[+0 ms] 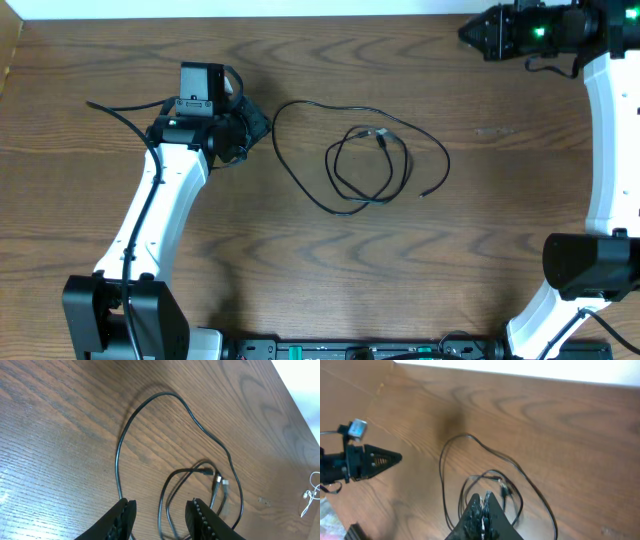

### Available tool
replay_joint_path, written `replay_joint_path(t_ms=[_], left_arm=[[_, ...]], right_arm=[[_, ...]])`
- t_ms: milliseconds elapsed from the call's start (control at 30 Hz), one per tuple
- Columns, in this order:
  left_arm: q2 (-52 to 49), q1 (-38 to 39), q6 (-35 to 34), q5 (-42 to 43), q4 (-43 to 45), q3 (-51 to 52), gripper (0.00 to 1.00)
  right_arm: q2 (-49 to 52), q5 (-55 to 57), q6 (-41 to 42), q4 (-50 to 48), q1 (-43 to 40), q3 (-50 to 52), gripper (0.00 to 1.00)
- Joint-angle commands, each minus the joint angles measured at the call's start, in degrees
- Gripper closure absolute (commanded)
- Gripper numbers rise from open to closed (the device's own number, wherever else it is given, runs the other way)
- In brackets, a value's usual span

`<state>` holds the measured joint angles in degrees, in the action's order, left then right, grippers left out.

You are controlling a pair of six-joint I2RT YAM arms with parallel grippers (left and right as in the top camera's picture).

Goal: Untangle cables

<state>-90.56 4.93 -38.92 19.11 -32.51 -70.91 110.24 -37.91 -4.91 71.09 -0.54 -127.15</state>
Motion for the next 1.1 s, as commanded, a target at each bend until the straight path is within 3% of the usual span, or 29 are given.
replay_joint_path(t_ms=[0, 100, 267, 400, 767, 1067], left_arm=[[0.0, -0.15, 0.81, -0.79, -0.04, -0.57, 0.62], [0.0, -0.15, 0.81, -0.79, -0.04, -0.57, 0.62], [0.0, -0.15, 0.83, -0.79, -0.26, -0.57, 0.62], [0.0, -0.15, 3.5, -0.81, -0.22, -0.57, 0.62], [0.0, -0.15, 5.9, -2.27, -0.24, -0.57, 0.62], [0.0, -0.15, 5.9, -2.27, -0.24, -0.57, 0.62]], right_arm=[[-0.07, 6.23, -3.28, 2.8, 2.67, -0.11, 0.99], [0.13, 14.56, -4.2, 4.15, 6.71, 2.4, 0.98], [0.15, 17.0, -7.56, 4.13, 11.61, 8.52, 0.76], [0.15, 17.0, -18.01, 4.37, 16.0, 17.94, 0.65], [0.15, 17.55, -24.92, -14.05, 27.87, 41.83, 0.55], [0.92, 21.81, -25.79, -21.94, 34.47, 48.0, 0.53]])
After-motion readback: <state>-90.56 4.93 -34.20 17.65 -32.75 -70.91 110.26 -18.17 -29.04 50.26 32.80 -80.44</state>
